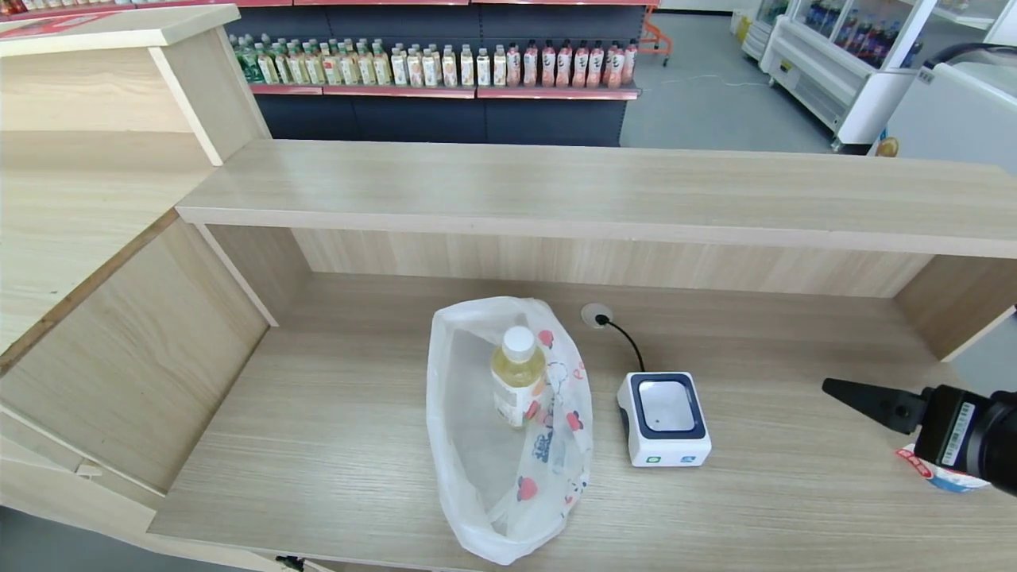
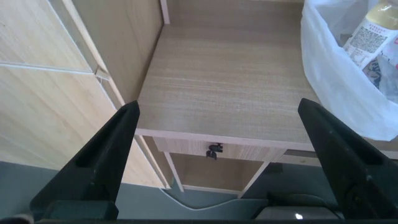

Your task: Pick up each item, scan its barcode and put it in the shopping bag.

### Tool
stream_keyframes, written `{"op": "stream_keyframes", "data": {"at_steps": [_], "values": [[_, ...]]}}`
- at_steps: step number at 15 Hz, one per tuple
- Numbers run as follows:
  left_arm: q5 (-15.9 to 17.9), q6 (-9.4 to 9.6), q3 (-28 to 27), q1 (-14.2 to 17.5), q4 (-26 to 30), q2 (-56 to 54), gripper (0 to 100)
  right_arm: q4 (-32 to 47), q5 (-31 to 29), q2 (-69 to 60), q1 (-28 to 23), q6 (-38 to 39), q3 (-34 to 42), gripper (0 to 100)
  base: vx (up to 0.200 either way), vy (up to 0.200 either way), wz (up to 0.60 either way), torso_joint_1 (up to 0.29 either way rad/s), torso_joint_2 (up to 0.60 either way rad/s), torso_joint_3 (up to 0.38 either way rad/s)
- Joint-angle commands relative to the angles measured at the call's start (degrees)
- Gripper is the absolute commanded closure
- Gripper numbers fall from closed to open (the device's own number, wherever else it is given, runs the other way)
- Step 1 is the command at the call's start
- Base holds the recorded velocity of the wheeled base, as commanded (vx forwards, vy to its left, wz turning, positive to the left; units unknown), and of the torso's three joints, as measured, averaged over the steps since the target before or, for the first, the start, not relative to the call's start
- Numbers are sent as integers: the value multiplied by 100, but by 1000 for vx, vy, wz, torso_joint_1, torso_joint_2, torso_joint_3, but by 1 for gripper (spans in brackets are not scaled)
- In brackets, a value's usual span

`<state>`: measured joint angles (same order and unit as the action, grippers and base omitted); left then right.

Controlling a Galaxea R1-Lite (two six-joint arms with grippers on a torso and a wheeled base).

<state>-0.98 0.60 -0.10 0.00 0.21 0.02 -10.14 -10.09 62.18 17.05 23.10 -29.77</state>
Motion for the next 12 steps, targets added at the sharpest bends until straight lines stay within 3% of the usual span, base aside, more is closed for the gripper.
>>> {"op": "stream_keyframes", "data": {"at_steps": [1, 3, 10, 12], "values": [[1, 2, 1, 9, -3, -2, 0, 4, -1, -5, 0, -7, -3, 0, 0, 0, 0, 0, 0, 0], [1, -7, 1, 9, -3, -2, 0, 12, -1, -31, 0, 1, 15, 0, 0, 0, 0, 0, 0, 0], [1, 2, 1, 0, -3, -2, 0, 197, -19, -101, -141, 151, 15, 0, -200, 0, 0, 2, 1, 2], [1, -7, 1, 0, -3, -2, 0, 320, -19, -172, -167, 160, -3, 0, 0, 0, 0, 0, 0, 0]]}}
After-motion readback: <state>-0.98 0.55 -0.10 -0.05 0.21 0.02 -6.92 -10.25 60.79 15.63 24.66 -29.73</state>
